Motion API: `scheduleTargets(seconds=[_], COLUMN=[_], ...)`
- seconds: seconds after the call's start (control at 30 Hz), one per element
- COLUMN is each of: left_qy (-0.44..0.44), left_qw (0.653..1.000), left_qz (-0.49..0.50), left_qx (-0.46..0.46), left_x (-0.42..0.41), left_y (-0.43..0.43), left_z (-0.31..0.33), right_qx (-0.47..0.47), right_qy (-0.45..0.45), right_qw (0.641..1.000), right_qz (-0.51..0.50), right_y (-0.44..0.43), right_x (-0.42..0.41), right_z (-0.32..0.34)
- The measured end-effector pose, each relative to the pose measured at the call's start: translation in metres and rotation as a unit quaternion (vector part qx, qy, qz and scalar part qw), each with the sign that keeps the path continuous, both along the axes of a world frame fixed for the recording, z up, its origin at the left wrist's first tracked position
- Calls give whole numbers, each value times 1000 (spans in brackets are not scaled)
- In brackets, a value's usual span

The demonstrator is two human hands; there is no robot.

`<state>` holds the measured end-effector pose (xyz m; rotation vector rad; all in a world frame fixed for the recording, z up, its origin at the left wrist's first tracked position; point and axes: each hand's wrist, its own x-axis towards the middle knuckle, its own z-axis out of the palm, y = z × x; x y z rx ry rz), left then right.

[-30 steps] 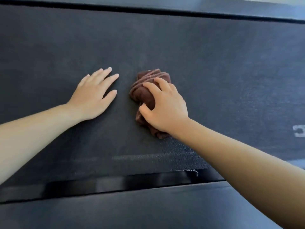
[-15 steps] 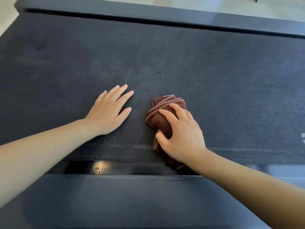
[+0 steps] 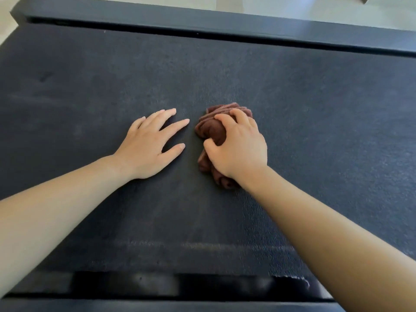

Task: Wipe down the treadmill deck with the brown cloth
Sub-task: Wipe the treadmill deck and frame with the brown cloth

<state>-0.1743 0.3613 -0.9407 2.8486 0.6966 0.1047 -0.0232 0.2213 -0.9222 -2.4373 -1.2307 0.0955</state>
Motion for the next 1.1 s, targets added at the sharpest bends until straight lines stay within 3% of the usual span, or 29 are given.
scheduleTargets(seconds=[0.3,0.6,1.1], left_qy=[11,-31,-30], left_qw=[997,996,994], left_qz=[80,81,105], left_qx=[7,20,0], left_x=[105,110,82], left_y=[79,90,57], left_z=[-7,-15,-8], right_qx=[6,23,-1], right_qy=[-7,7,-5], right_qw=[999,997,1000], right_qz=[-49,-77,-4], right_y=[103,192,49], right_x=[103,170,51], right_z=[-4,-1,-1])
